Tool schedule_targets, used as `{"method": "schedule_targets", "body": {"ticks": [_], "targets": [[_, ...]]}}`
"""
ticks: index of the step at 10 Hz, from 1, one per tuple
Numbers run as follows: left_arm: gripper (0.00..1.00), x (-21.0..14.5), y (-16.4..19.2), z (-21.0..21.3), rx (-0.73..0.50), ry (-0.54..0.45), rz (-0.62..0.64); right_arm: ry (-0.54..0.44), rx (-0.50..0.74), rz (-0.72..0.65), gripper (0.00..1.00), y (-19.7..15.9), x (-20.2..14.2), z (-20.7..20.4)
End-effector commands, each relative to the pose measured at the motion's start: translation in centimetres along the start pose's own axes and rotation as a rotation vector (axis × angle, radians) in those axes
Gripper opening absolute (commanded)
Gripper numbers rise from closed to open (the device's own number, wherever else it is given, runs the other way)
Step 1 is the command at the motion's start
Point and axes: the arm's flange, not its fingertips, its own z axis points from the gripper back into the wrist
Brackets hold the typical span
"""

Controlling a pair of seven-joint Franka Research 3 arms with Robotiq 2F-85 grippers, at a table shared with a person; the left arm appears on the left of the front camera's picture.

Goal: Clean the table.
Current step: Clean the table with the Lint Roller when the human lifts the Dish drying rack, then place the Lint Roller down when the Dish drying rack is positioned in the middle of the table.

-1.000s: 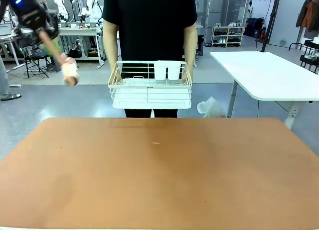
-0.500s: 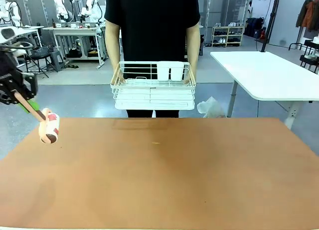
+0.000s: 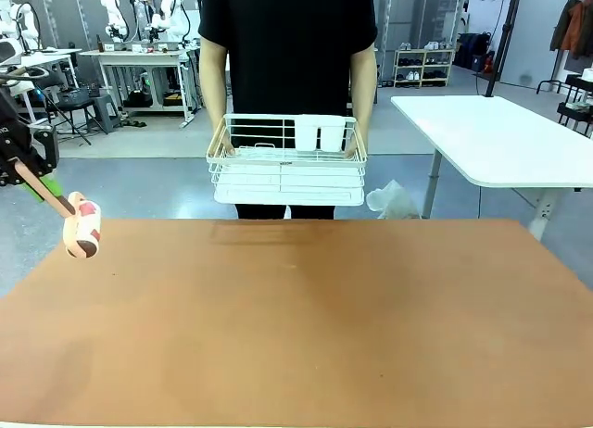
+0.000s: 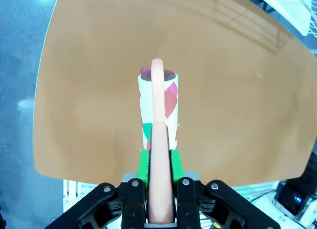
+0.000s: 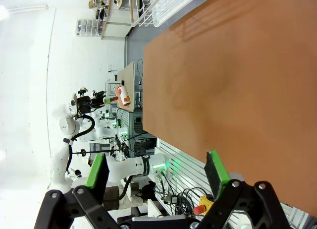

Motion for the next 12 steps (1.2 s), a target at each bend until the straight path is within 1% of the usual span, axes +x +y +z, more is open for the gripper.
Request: {"method": "schedule_targets", "body": {"ticks": [1,12], "targets": [[0.21,-0.46,-0.18,0.04,0.007,0.005,0.018,-0.005,0.012,0.020,1.00,0.17,-0.25,0.03],[0.21,-0.46,-0.18,0.04,0.007,0.005,0.018,-0.005,0.012,0.020,1.00,0.17,-0.25,0.03]]}}
